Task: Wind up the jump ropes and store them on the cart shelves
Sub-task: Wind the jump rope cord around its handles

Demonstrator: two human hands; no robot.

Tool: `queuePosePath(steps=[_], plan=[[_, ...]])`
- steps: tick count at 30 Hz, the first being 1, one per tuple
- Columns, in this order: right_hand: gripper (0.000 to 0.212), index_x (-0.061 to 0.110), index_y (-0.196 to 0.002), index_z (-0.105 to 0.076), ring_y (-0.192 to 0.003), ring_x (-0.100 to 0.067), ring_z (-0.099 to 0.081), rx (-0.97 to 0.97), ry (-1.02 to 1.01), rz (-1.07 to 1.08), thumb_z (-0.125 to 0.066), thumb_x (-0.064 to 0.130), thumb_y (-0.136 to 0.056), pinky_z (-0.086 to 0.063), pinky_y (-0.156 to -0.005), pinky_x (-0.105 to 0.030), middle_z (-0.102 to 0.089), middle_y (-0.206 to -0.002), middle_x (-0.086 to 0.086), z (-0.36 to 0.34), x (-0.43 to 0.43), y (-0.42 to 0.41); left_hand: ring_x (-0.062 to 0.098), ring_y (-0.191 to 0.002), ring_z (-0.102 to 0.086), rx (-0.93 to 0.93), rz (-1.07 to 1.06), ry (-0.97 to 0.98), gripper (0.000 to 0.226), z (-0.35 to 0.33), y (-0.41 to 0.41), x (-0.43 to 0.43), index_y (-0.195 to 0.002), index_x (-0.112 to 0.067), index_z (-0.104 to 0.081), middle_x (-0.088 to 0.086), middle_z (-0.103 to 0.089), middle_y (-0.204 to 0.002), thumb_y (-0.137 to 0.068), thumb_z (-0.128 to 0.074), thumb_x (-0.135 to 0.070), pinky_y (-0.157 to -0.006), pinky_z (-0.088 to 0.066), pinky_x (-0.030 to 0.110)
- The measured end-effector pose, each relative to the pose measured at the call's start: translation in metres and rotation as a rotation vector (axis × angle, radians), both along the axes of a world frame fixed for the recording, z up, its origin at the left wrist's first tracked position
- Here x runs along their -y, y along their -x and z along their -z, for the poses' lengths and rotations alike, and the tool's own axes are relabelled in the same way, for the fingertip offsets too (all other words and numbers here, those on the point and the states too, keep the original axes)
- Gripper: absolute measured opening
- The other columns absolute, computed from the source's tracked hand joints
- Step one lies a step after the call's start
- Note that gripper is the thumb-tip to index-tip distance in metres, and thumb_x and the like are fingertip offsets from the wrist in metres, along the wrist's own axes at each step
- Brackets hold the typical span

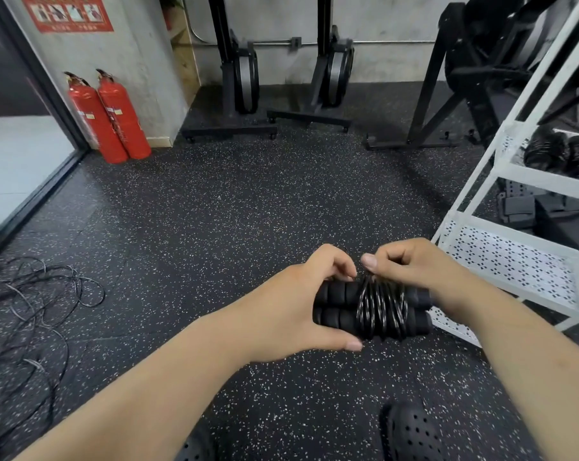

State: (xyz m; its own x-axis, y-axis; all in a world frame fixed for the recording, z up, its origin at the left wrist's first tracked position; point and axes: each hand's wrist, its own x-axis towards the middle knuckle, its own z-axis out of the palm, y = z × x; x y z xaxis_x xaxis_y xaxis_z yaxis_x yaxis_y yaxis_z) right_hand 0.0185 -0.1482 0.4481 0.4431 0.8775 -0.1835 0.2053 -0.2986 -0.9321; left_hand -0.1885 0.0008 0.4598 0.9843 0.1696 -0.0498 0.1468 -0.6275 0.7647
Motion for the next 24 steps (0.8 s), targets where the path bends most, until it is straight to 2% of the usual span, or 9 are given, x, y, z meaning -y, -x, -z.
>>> queuePosePath(steps=[4, 6, 9, 13, 17, 19, 21, 23, 24], plan=[[0.066, 0.000, -0.091, -0.076, -0.076, -0.024, -0.068, -0.140, 0.021, 0.040, -0.082, 0.065, -0.082, -0.055, -0.079, -0.037, -0.076, -0.085, -0.010, 0.014, -0.009, 0.008, 0.005, -0.115, -0.062, 0.011, -0.011, 0.082, 0.067, -0.003, 0.001, 0.001, -0.130, -0.040, -0.038, -0.024, -0.061, -0.127, -0.087, -0.088, -0.031, -0.101, -0.051, 0.034], [0.063, 0.011, -0.094, -0.083, -0.087, -0.021, -0.075, -0.188, 0.024, 0.098, -0.085, 0.071, -0.073, -0.055, -0.090, -0.041, -0.081, -0.095, -0.009, 0.019, -0.011, 0.017, 0.004, -0.120, -0.061, 0.019, -0.007, 0.122, 0.067, -0.003, 0.001, 0.000, -0.132, -0.039, -0.038, -0.029, -0.057, -0.132, -0.089, -0.086, -0.023, -0.104, -0.051, 0.033], [0.040, 0.015, -0.093, -0.082, -0.086, -0.016, -0.074, -0.208, -0.026, 0.160, -0.071, 0.053, -0.091, -0.054, -0.074, -0.028, -0.081, -0.089, -0.001, 0.024, -0.013, 0.026, 0.002, -0.129, -0.057, 0.036, -0.017, 0.148, 0.068, -0.001, 0.000, -0.005, -0.132, -0.042, -0.039, -0.031, -0.054, -0.137, -0.088, -0.086, -0.019, -0.110, -0.048, 0.031], [0.083, -0.009, -0.088, -0.063, -0.065, -0.021, -0.054, -0.174, -0.098, 0.212, -0.081, 0.070, -0.078, -0.046, -0.059, -0.028, -0.058, -0.074, -0.011, 0.024, -0.017, 0.026, 0.001, -0.132, -0.054, 0.006, 0.012, 0.100, 0.077, 0.002, -0.001, -0.009, -0.140, -0.044, -0.039, -0.025, -0.058, -0.133, -0.086, -0.088, -0.021, -0.112, -0.043, 0.030], [0.072, -0.012, -0.082, -0.056, -0.056, -0.017, -0.045, -0.145, -0.108, 0.213, -0.078, 0.056, -0.081, -0.039, -0.051, -0.026, -0.050, -0.067, -0.008, 0.018, -0.017, 0.023, 0.002, -0.129, -0.055, 0.001, 0.033, 0.062, 0.082, 0.002, 0.000, -0.009, -0.143, -0.050, -0.038, -0.025, -0.057, -0.132, -0.086, -0.088, -0.022, -0.108, -0.043, 0.023], [0.054, -0.007, -0.086, -0.068, -0.058, -0.018, -0.057, -0.253, -0.021, 0.206, -0.075, 0.047, -0.089, -0.046, -0.057, -0.028, -0.063, -0.069, -0.006, 0.020, -0.017, 0.023, 0.000, -0.127, -0.057, 0.032, 0.008, 0.077, 0.078, 0.005, 0.001, -0.011, -0.141, -0.052, -0.042, -0.026, -0.059, -0.132, -0.086, -0.088, -0.021, -0.106, -0.045, 0.019], [0.026, 0.008, -0.088, -0.078, -0.072, -0.020, -0.067, -0.174, 0.108, 0.209, -0.069, 0.029, -0.101, -0.054, -0.078, -0.035, -0.077, -0.079, -0.008, 0.027, -0.017, 0.022, -0.006, -0.126, -0.057, 0.065, -0.047, 0.085, 0.071, 0.008, 0.001, -0.014, -0.135, -0.054, -0.047, -0.029, -0.061, -0.131, -0.087, -0.088, -0.022, -0.102, -0.043, 0.010], [0.026, 0.009, -0.084, -0.072, -0.073, -0.020, -0.063, -0.039, 0.213, 0.212, -0.058, 0.012, -0.106, -0.052, -0.091, -0.038, -0.075, -0.078, -0.009, 0.035, -0.017, 0.024, -0.010, -0.124, -0.057, 0.085, -0.121, 0.080, 0.066, 0.012, -0.001, -0.016, -0.134, -0.054, -0.050, -0.032, -0.061, -0.129, -0.087, -0.088, -0.026, -0.099, -0.043, 0.009], [0.032, 0.011, -0.078, -0.066, -0.064, -0.019, -0.056, -0.015, 0.242, 0.225, -0.052, 0.011, -0.107, -0.051, -0.084, -0.035, -0.069, -0.069, -0.006, 0.037, -0.019, 0.027, -0.010, -0.120, -0.058, 0.097, -0.163, 0.081, 0.064, 0.014, -0.002, -0.018, -0.134, -0.051, -0.051, -0.032, -0.062, -0.127, -0.088, -0.088, -0.028, -0.097, -0.044, 0.011]])
